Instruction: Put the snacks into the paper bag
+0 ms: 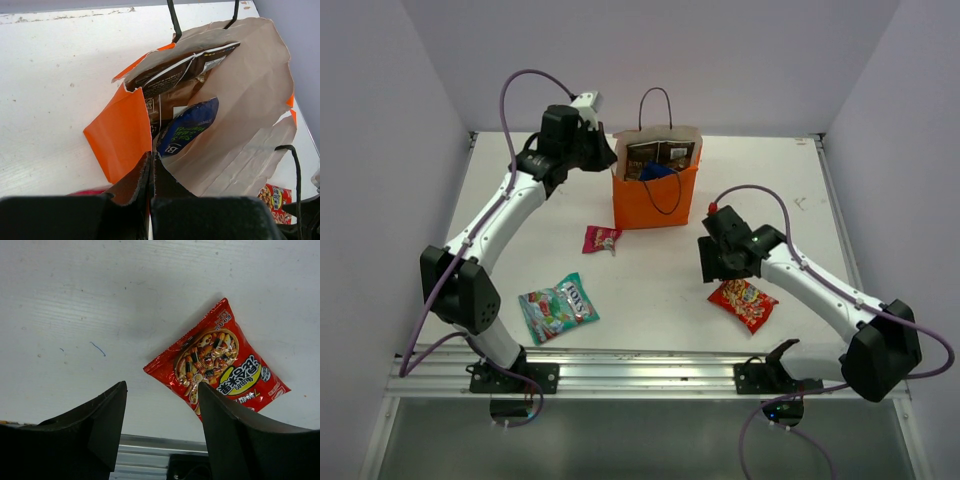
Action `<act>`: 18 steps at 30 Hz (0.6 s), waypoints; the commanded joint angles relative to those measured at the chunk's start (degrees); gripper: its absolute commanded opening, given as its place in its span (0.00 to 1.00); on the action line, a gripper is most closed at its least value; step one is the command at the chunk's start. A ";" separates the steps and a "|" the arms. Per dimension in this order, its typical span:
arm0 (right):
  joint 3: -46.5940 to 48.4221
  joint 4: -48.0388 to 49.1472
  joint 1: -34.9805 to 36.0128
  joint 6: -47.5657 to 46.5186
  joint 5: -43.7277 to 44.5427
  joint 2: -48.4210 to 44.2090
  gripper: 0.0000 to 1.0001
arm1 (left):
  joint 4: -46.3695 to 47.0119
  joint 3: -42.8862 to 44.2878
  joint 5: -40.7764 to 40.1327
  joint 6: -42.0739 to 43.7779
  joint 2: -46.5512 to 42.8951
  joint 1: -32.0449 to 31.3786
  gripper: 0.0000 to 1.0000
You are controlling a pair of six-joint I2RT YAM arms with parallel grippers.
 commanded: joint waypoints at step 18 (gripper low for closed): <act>-6.72 0.92 -0.31 9.46 6.93 9.05 0.61 | 3.36 -0.65 1.43 0.14 -1.55 0.18 0.00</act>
